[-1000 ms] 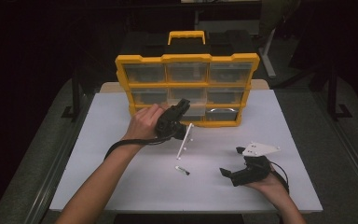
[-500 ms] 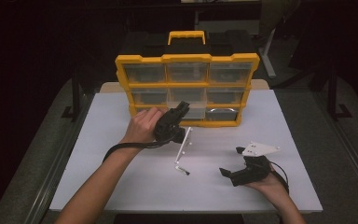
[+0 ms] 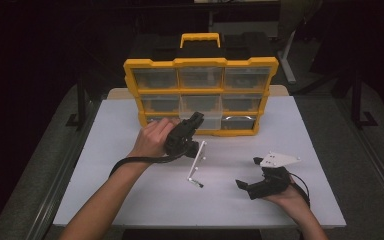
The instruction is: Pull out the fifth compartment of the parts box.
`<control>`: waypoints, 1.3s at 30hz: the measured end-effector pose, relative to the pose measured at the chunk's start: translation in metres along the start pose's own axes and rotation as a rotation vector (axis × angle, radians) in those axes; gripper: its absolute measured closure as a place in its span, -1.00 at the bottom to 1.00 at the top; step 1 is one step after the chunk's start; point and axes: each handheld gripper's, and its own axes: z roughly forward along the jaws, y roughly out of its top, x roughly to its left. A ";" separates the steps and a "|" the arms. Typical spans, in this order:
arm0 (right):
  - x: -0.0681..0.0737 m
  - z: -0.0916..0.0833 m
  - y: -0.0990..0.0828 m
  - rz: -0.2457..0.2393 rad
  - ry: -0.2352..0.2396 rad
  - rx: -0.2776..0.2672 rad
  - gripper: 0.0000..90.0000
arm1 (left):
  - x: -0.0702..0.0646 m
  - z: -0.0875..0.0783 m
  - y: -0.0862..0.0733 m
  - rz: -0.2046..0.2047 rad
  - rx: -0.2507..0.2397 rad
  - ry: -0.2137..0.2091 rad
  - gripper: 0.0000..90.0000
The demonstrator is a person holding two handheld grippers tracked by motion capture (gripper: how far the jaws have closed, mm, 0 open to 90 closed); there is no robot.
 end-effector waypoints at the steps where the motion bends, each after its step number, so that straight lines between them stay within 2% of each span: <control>1: 0.000 0.000 0.000 0.000 -0.001 -0.001 -1.00 | 0.000 -0.001 0.000 0.002 -0.001 -0.001 0.77; 9: 0.001 0.001 0.000 0.003 -0.002 0.005 -1.00 | -0.002 -0.007 0.001 0.003 -0.007 -0.001 0.77; 26: 0.001 0.000 0.000 0.005 -0.004 0.002 -1.00 | -0.005 -0.008 0.001 -0.006 -0.010 0.002 0.71; 31: 0.001 0.000 0.000 0.008 -0.004 0.003 -1.00 | -0.004 -0.008 0.001 -0.021 -0.017 0.006 0.53; 39: 0.001 0.001 0.001 0.003 -0.003 0.002 -1.00 | -0.006 -0.010 0.000 -0.022 -0.019 -0.003 0.22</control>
